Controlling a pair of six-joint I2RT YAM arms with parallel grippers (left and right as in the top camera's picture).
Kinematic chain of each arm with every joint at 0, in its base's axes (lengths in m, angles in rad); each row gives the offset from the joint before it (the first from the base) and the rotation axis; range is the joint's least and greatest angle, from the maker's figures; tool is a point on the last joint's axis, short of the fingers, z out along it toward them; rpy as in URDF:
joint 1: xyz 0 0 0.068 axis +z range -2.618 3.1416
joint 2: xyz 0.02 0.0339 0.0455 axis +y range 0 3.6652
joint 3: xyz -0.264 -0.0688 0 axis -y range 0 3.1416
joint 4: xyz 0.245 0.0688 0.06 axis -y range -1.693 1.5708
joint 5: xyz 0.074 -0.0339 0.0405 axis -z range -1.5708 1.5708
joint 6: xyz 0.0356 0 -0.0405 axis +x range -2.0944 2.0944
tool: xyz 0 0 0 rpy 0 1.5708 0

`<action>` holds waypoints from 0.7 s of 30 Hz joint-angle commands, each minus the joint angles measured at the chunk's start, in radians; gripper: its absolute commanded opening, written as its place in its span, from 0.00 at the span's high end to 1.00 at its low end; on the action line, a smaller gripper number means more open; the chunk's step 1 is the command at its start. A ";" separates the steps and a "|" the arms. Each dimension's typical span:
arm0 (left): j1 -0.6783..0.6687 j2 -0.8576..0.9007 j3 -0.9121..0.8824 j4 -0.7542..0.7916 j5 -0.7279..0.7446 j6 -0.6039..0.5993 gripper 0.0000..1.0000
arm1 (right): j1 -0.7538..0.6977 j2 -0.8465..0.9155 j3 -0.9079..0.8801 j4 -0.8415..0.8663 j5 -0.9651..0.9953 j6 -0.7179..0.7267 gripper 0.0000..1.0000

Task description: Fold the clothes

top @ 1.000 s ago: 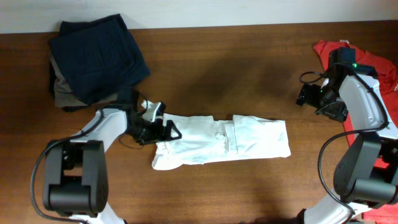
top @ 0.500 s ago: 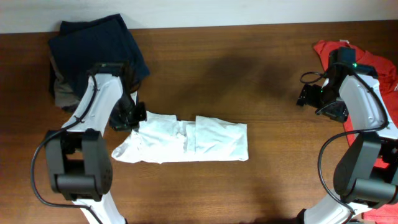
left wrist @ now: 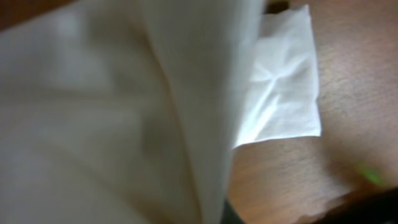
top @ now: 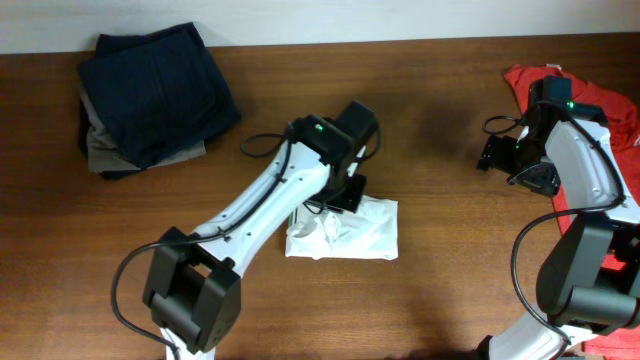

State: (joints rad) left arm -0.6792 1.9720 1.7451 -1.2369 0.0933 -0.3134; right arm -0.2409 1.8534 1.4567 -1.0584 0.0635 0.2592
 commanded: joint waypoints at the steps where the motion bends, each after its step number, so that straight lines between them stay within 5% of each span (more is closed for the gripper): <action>1: -0.041 0.042 0.016 0.021 0.019 -0.035 0.83 | -0.004 -0.001 0.019 0.000 0.017 0.008 0.01; 16: -0.087 0.154 0.022 0.189 0.155 -0.038 0.83 | -0.005 -0.001 0.019 0.000 0.017 0.008 0.01; 21: -0.070 0.154 0.284 -0.063 0.137 0.080 0.71 | -0.004 -0.001 0.019 0.000 0.017 0.008 0.02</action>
State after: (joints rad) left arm -0.7601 2.1342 1.8812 -1.2137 0.2363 -0.3141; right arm -0.2409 1.8534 1.4570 -1.0580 0.0639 0.2581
